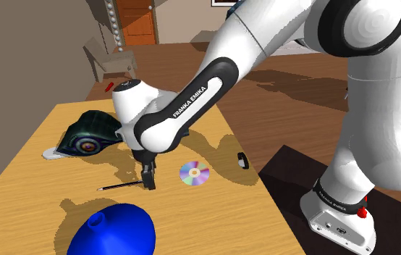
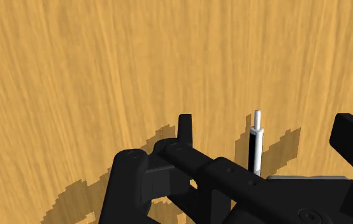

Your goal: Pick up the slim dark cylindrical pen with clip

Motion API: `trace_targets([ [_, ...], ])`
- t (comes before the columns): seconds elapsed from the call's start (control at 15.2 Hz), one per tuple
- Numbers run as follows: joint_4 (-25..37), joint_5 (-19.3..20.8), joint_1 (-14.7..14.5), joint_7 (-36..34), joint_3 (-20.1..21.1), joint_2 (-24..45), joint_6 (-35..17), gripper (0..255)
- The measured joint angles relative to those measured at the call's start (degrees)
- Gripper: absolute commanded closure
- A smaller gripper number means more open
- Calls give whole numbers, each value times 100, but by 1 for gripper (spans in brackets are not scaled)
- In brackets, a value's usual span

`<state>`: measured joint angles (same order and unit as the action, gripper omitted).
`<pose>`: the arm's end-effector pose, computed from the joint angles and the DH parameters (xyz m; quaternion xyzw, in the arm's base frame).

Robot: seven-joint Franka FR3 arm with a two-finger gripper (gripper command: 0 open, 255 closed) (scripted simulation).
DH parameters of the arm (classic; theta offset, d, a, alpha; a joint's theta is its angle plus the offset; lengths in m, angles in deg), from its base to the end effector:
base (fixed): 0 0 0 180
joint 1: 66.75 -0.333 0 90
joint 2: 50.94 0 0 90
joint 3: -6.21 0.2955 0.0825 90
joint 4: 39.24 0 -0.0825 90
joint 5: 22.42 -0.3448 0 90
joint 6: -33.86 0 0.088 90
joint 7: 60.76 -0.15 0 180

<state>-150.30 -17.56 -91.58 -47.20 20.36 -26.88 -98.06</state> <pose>0.4538 0.3586 0.2351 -0.8874 -0.4601 0.0243 0.0142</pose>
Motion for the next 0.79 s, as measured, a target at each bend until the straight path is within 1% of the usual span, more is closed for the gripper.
trace_targets([
  [0.79, 3, -12, -2, -4, 10, -49, 40, 255],
])
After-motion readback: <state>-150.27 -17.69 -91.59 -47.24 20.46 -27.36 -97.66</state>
